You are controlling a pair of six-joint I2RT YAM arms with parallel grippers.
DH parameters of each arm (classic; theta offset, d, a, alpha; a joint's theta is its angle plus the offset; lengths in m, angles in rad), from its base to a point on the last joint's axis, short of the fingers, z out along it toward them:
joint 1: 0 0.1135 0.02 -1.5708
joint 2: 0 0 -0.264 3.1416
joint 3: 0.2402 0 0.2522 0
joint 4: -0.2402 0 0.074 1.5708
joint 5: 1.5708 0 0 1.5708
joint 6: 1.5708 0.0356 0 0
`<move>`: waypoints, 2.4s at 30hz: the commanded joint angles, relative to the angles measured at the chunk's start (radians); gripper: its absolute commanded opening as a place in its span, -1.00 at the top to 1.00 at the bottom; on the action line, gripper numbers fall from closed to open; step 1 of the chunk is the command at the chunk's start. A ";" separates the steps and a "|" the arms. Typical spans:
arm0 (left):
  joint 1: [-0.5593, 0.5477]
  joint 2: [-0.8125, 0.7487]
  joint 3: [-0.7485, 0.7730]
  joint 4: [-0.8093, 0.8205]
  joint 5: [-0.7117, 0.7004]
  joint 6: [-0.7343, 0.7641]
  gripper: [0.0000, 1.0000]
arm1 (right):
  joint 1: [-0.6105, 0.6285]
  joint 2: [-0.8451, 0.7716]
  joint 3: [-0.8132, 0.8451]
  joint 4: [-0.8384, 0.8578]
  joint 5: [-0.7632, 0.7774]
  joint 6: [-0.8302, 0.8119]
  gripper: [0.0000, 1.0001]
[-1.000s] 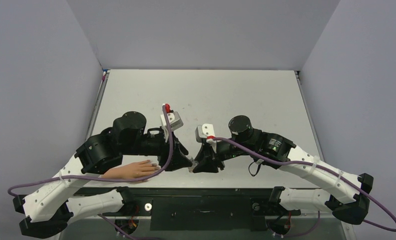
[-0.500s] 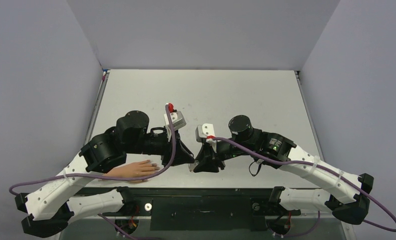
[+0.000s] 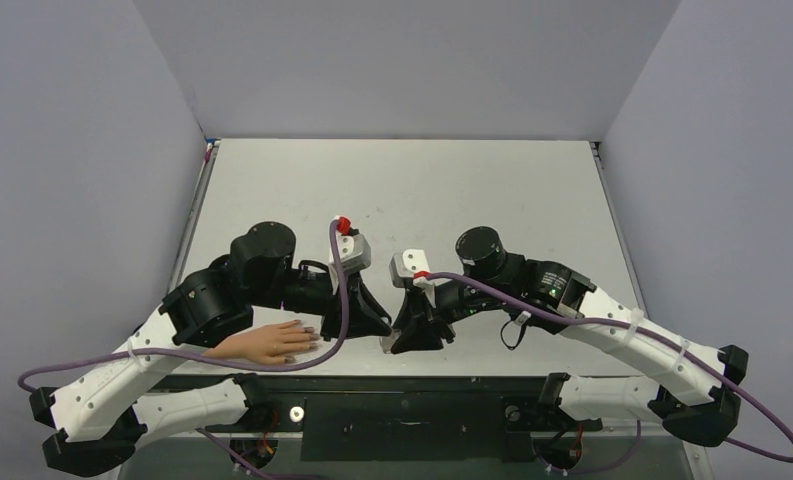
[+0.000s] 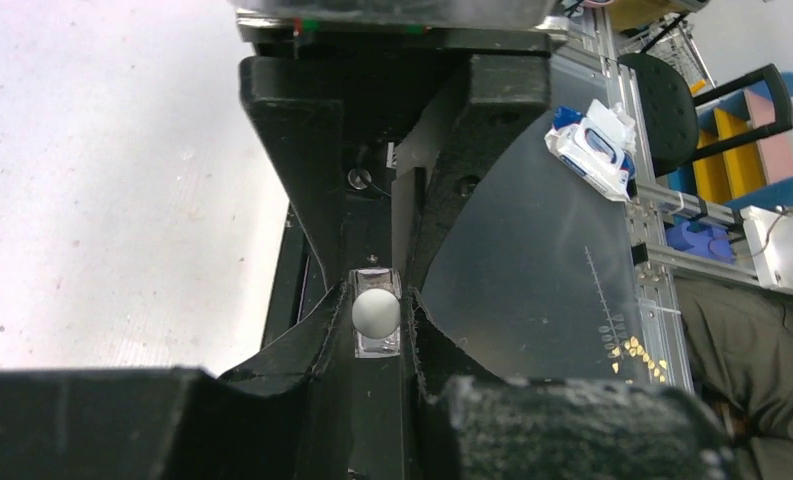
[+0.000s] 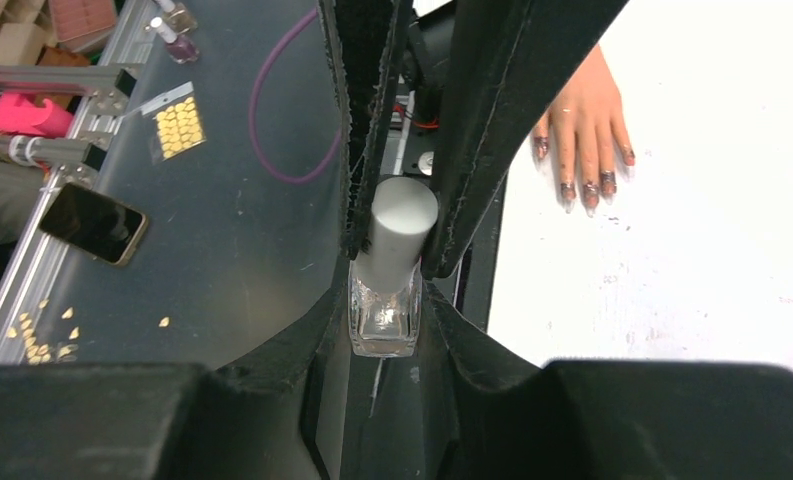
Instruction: Paint the nails
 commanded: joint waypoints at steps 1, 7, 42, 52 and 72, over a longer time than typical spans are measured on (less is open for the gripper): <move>-0.008 -0.007 0.000 0.007 0.169 0.082 1.00 | -0.023 0.013 0.087 0.061 -0.066 -0.030 1.00; -0.008 0.008 -0.003 0.026 0.258 0.119 1.00 | -0.024 0.034 0.126 0.000 -0.148 -0.072 1.00; 0.008 -0.222 -0.065 -0.025 -0.418 0.063 -0.93 | -0.011 -0.095 -0.102 0.168 0.345 -0.050 1.00; 0.008 -0.371 -0.234 -0.073 -0.853 -0.041 -0.93 | -0.041 -0.108 -0.454 0.711 0.765 0.121 1.00; 0.008 -0.520 -0.498 0.023 -1.002 -0.121 -0.93 | -0.068 0.414 -0.767 1.524 1.128 0.280 1.00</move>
